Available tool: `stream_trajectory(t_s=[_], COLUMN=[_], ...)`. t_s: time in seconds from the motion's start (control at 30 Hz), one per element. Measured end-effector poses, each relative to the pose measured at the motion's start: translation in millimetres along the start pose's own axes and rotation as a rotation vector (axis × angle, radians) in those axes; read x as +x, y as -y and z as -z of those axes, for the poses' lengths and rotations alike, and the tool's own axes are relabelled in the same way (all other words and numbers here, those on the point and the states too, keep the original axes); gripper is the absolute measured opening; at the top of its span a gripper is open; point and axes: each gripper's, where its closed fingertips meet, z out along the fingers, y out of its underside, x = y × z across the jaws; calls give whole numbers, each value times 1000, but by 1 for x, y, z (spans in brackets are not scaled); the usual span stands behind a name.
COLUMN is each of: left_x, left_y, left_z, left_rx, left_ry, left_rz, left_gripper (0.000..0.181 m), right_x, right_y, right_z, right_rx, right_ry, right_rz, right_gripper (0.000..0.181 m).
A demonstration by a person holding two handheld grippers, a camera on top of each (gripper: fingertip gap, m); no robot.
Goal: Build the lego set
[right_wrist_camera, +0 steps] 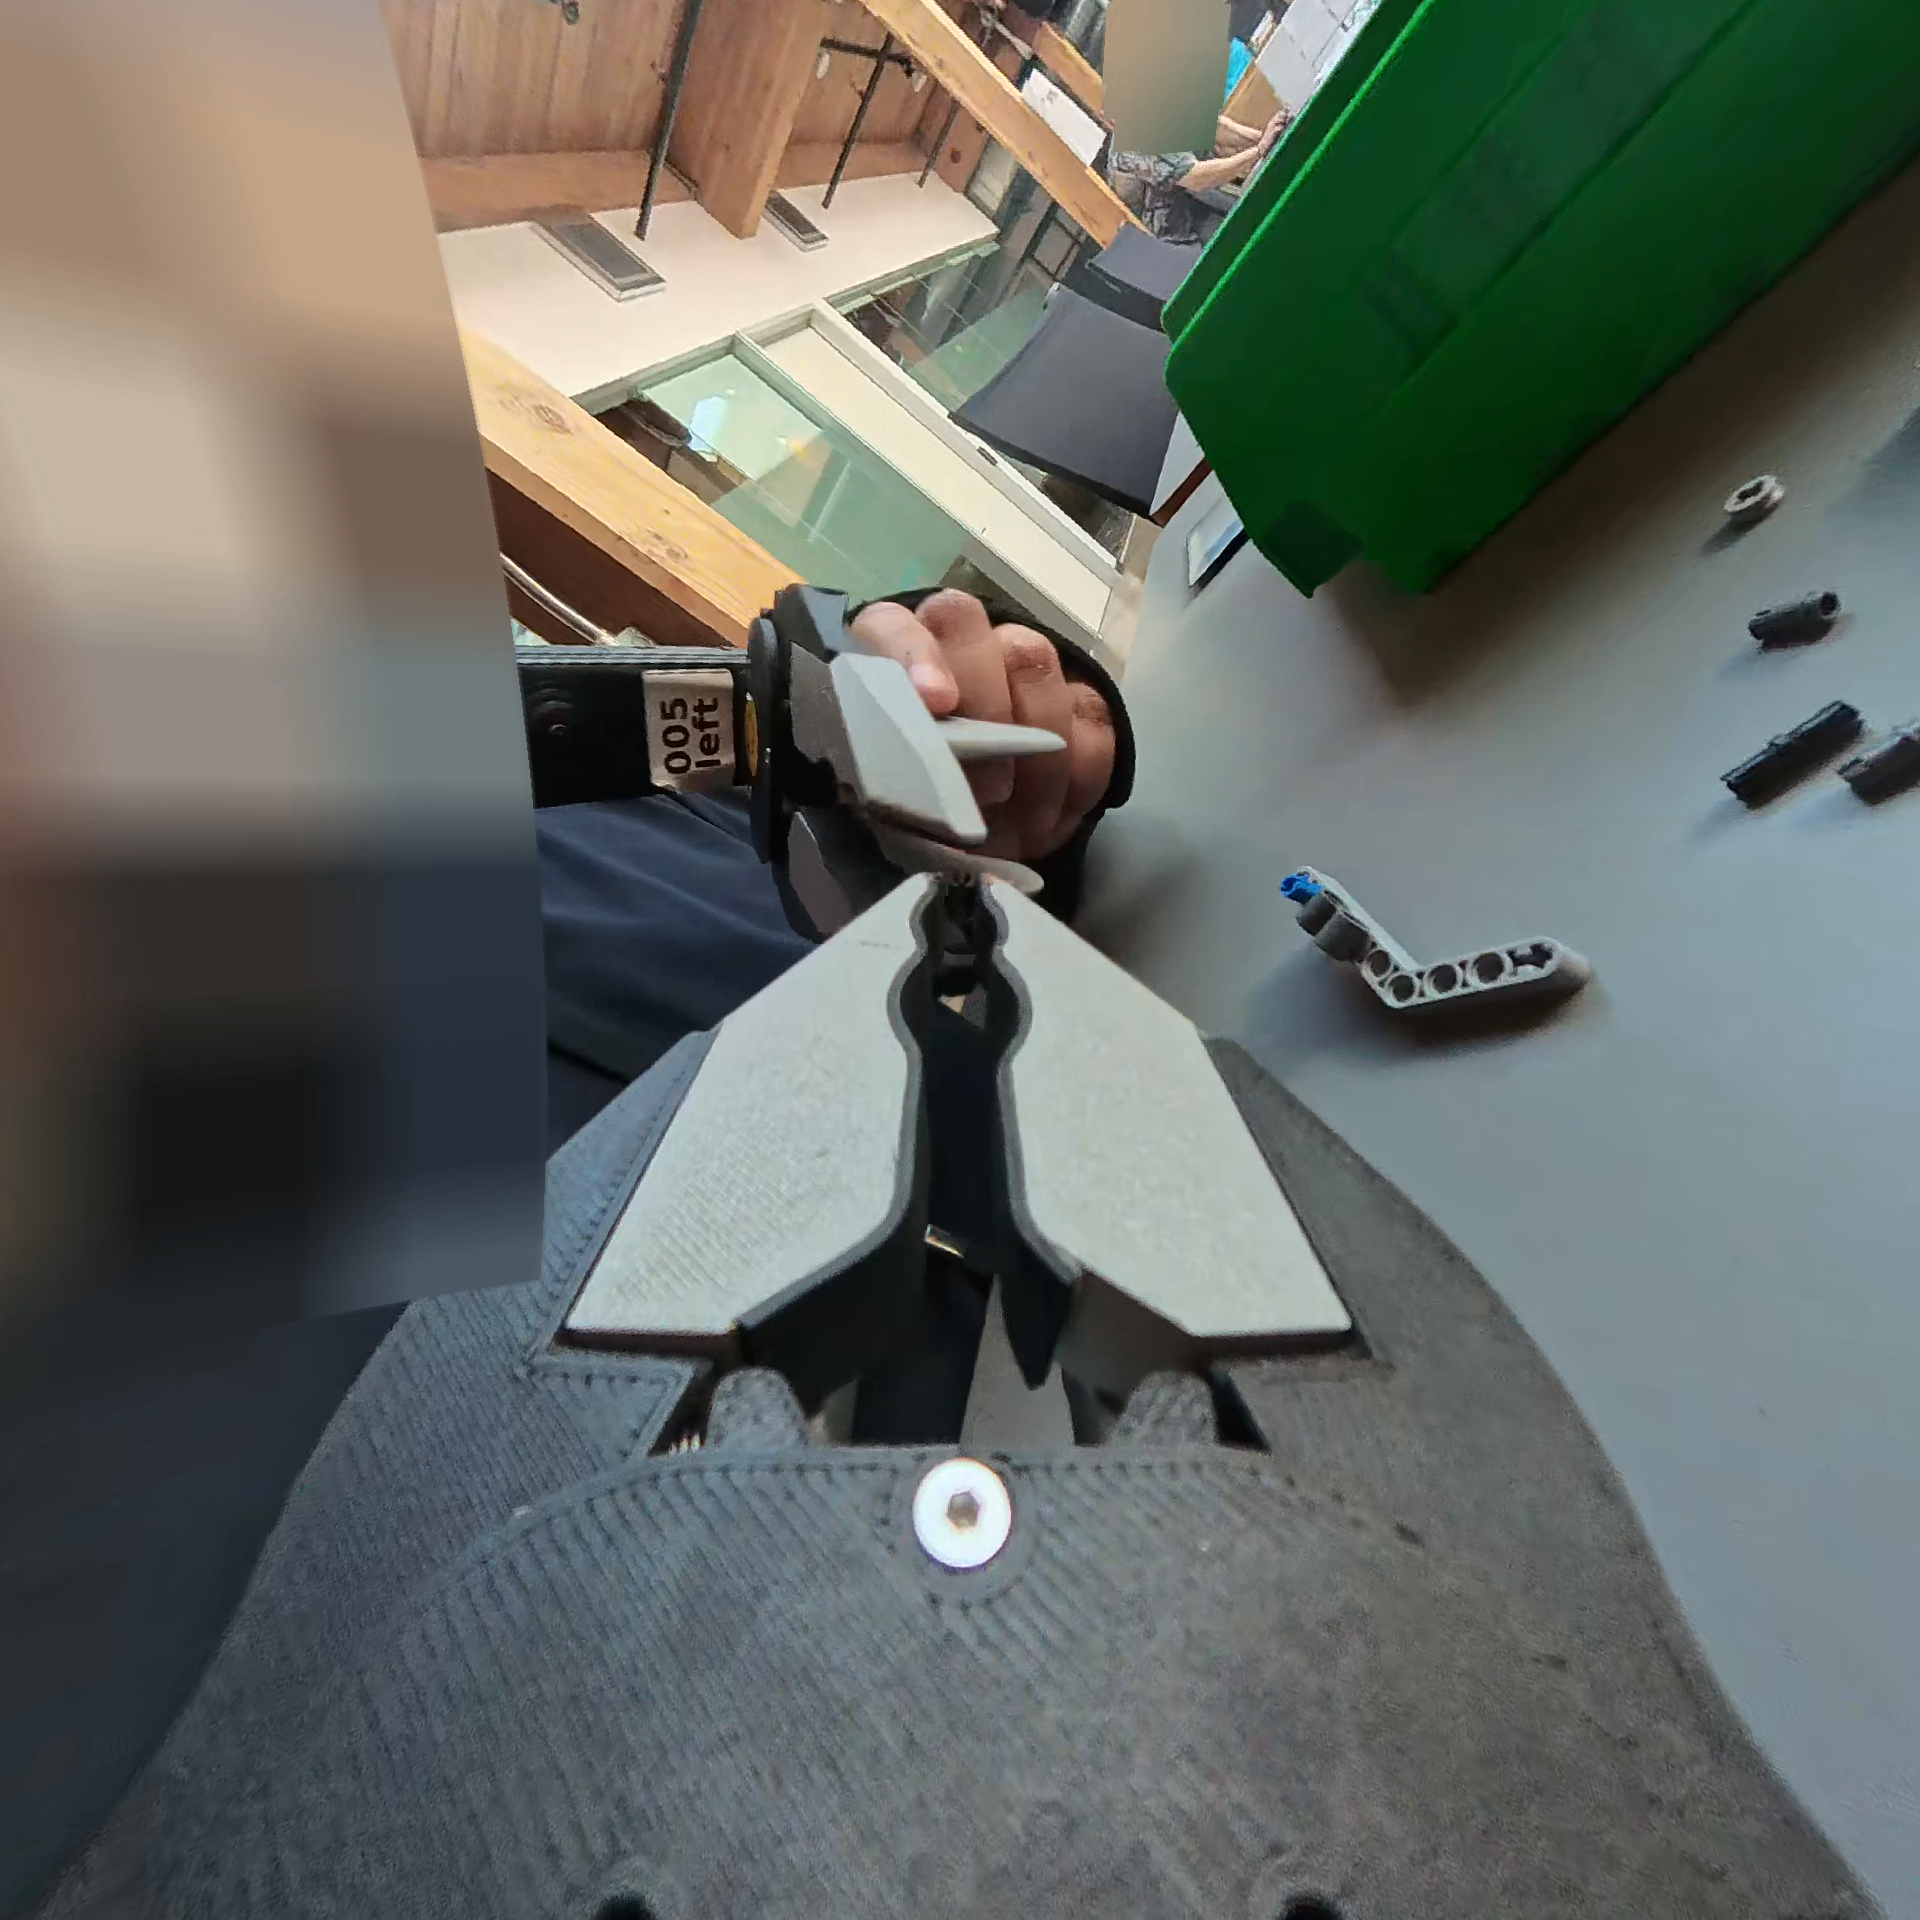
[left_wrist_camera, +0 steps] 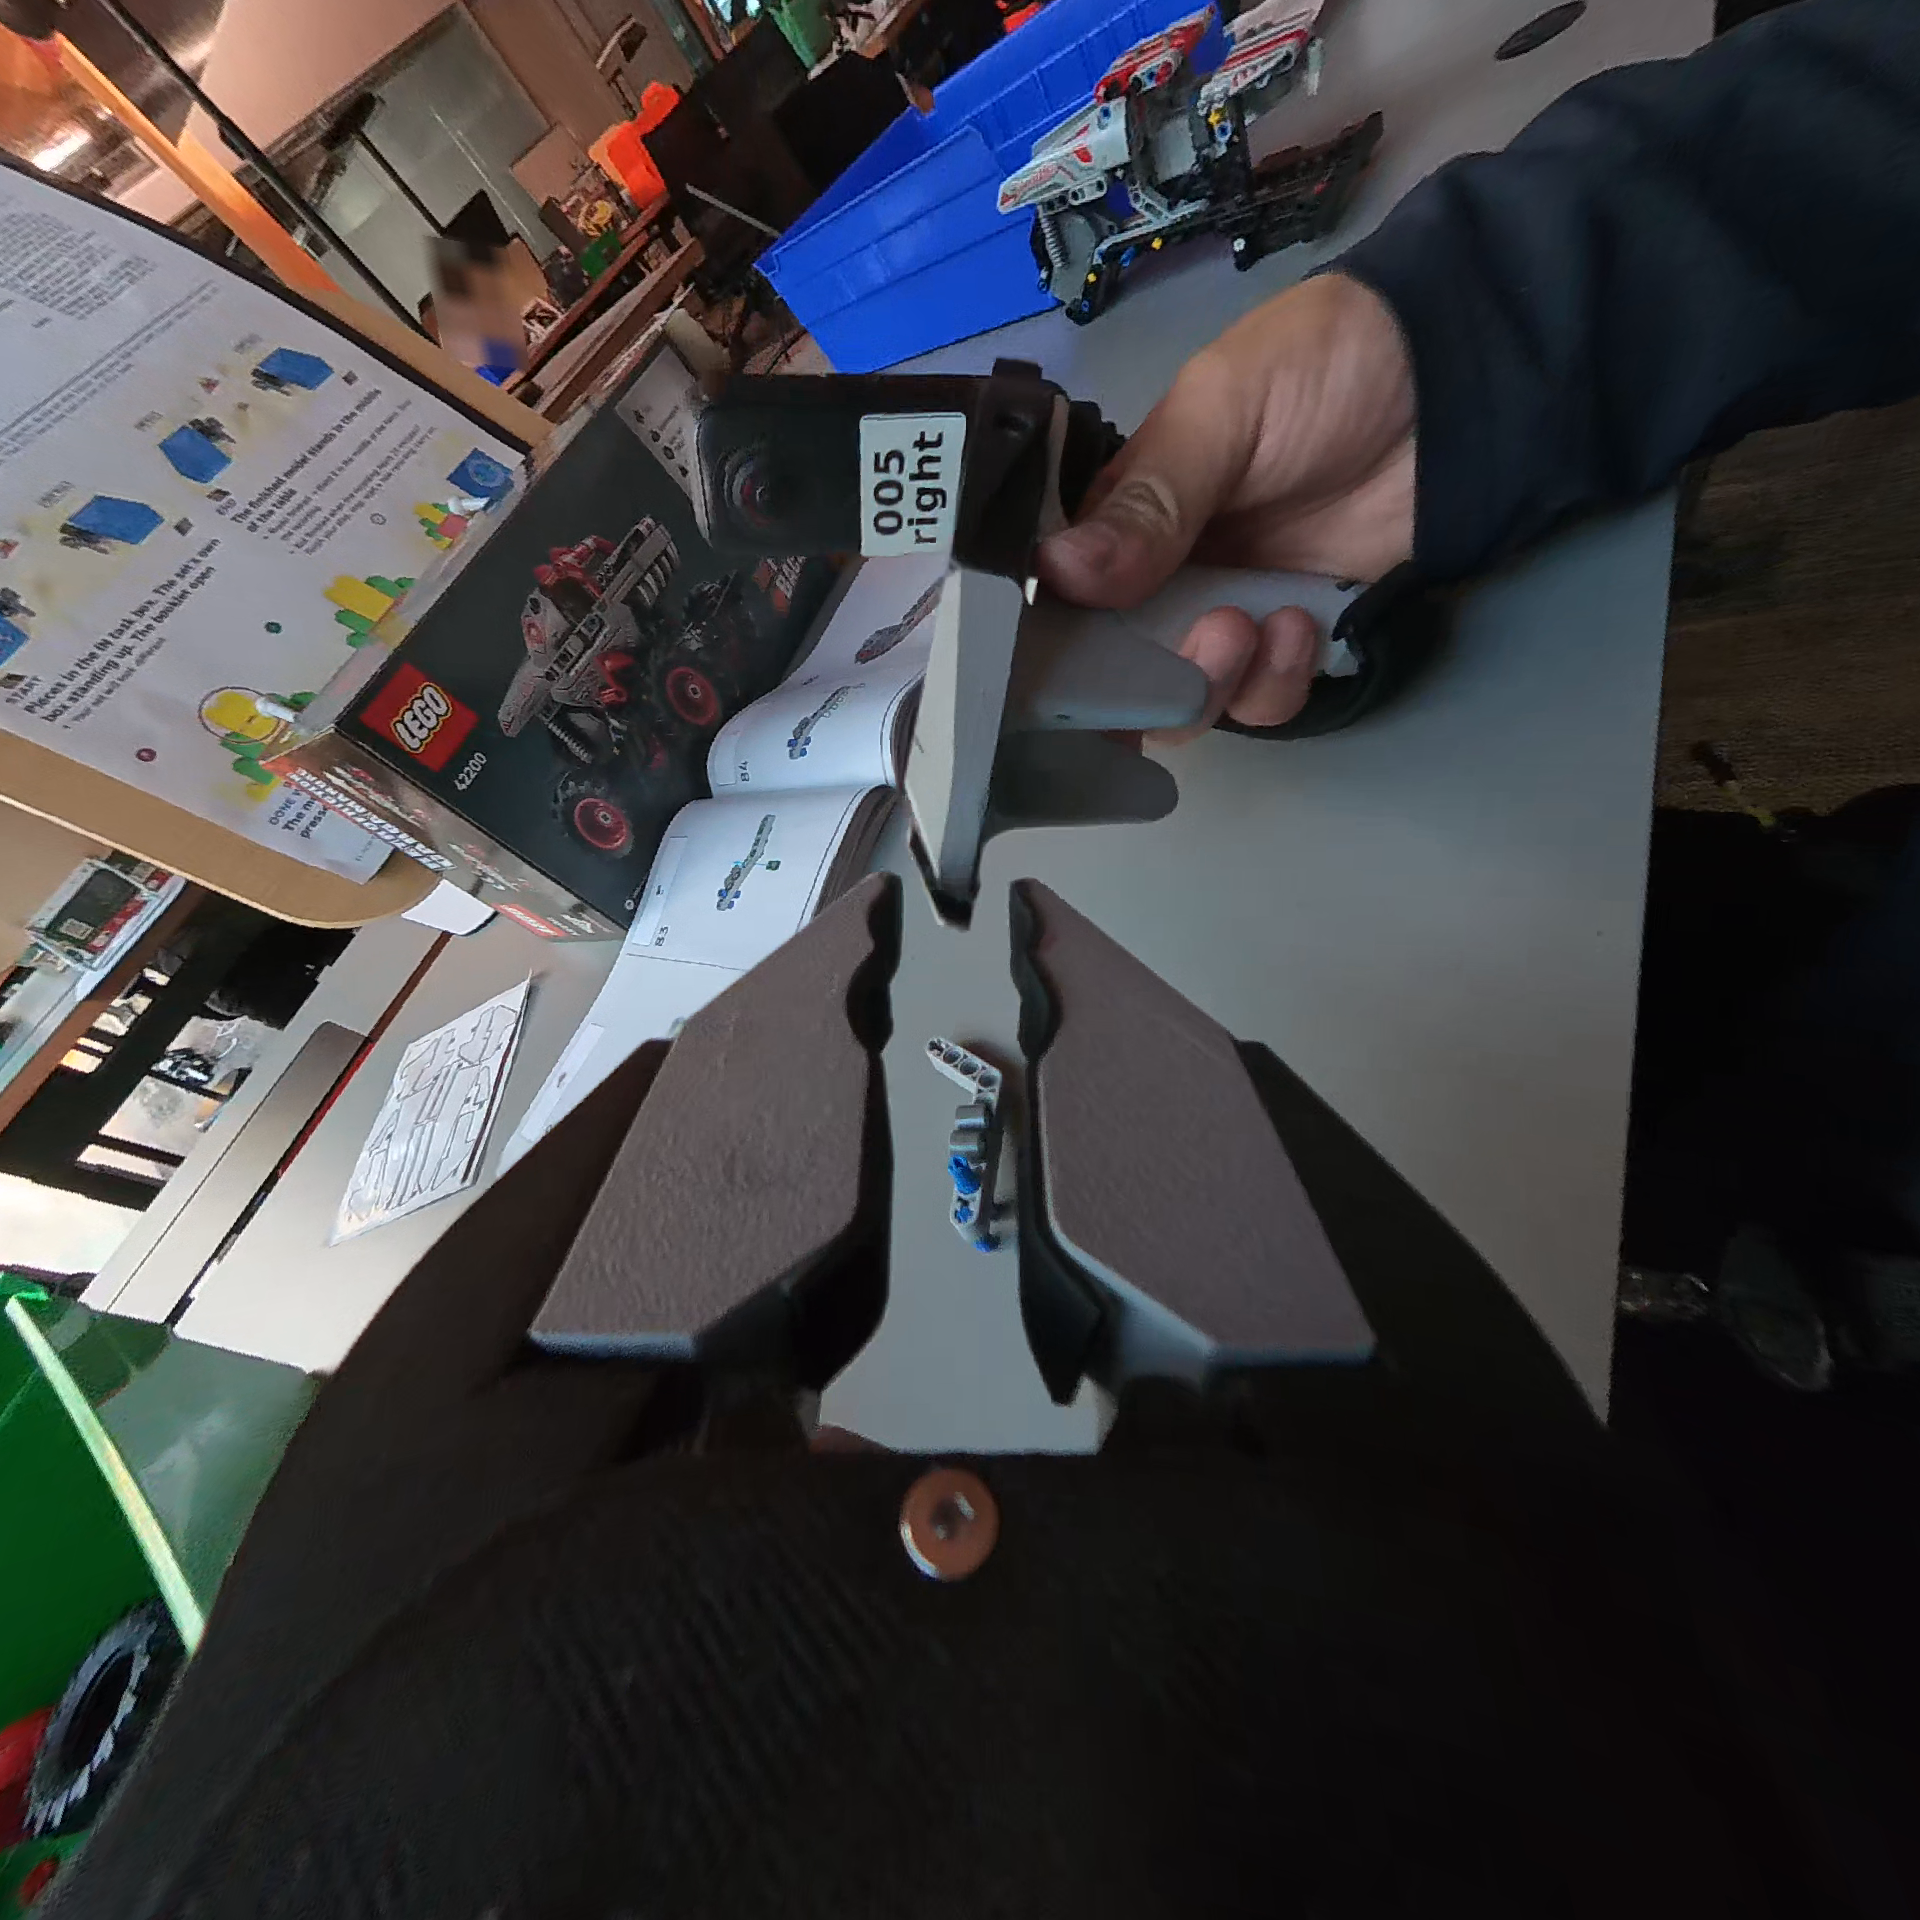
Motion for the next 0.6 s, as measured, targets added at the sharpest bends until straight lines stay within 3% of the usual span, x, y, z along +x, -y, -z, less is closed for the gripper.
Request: stream_trajectory(t_s=[0.03,0.6], left_x=[0,7], left_y=[2,-6], left_z=[0,-5], left_rx=[6,27], left_ry=[-3,-100], left_rz=[-3,-5], left_gripper=[14,7], right_x=[2,9], right_y=[-2,-3], right_z=[-1,9], right_rx=[-10,-111], right_ry=[-10,-95], right_rz=[-1,47], right_gripper=[1,4])
